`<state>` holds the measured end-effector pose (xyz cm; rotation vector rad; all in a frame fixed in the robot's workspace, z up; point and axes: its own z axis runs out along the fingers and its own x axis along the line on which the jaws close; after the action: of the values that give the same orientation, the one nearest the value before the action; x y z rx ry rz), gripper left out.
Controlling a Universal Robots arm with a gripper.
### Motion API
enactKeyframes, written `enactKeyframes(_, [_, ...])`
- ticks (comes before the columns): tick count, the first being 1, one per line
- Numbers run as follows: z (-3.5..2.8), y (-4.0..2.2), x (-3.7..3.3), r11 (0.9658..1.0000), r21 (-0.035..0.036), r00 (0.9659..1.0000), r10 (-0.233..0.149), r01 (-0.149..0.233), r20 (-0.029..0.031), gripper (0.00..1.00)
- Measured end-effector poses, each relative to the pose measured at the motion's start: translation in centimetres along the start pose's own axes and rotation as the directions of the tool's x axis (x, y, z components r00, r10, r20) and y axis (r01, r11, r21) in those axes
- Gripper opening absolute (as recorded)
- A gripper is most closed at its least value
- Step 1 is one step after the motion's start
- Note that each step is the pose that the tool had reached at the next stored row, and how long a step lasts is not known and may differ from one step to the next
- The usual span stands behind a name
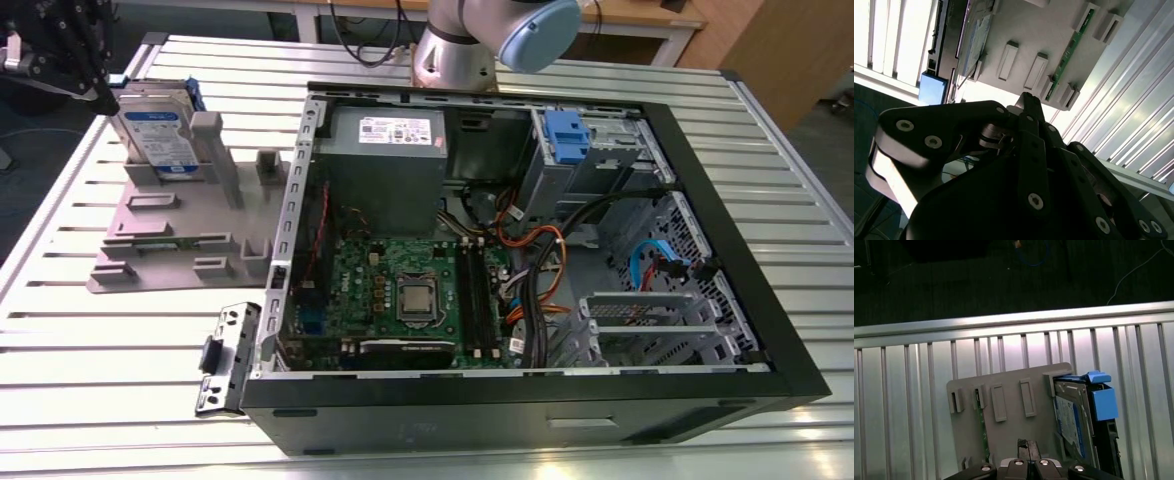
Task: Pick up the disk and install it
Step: 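Pick up the disk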
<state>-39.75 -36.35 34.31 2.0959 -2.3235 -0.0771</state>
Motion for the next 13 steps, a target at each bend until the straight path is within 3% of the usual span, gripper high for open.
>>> enactKeyframes(13, [0.00,0.00,0.00,0.9998,-0.0005,0.9998,-0.020,0.020,-0.0009,0.10])
